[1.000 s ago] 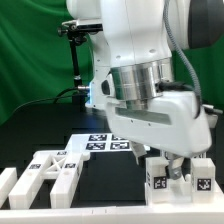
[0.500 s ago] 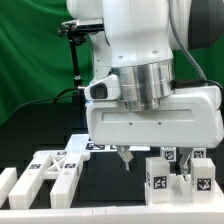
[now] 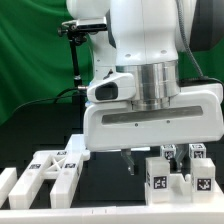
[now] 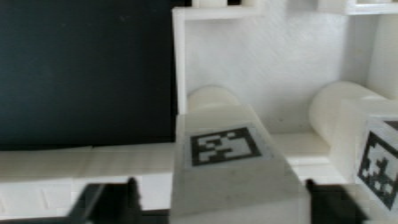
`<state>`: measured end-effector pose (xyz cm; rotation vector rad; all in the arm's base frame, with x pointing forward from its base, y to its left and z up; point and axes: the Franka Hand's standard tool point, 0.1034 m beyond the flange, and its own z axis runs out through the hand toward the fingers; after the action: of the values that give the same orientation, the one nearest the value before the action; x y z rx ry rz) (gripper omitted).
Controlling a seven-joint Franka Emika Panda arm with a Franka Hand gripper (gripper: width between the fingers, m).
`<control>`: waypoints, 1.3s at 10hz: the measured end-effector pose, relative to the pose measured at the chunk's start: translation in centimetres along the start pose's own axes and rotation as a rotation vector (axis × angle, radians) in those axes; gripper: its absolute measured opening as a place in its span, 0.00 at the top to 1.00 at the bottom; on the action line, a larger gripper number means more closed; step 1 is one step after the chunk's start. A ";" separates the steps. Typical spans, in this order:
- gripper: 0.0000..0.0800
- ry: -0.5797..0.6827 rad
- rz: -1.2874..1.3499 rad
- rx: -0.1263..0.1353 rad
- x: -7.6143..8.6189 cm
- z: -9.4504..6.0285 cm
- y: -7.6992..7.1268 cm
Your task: Assemble chair
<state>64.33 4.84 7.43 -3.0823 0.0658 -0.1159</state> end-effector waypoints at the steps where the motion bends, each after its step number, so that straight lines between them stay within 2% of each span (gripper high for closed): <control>1: 0.50 0.000 0.085 0.001 0.0 0.0 0.0; 2: 0.64 0.000 0.170 0.001 0.0 0.0 0.0; 4: 0.64 0.000 0.305 0.002 0.0 0.0 -0.1; 6: 0.64 0.003 0.722 -0.009 0.0 -0.2 -0.6; 7: 0.64 0.009 0.871 -0.006 0.0 -0.2 -0.7; 8: 0.64 0.010 1.090 0.020 0.0 -0.1 -0.6; 9: 0.64 0.002 1.198 0.043 0.1 -0.1 -0.4; 11: 0.64 0.020 1.274 0.054 -0.1 0.2 -0.4; 12: 0.52 0.020 1.244 0.054 -0.1 0.2 -0.4; 13: 0.52 0.020 1.227 0.053 -0.1 0.2 -0.4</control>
Offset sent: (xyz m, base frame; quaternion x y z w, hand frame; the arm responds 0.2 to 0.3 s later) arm 0.0000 0.0000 0.0000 0.0000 0.0000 0.1296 0.9916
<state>64.29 5.23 7.27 -2.4165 1.7817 -0.0739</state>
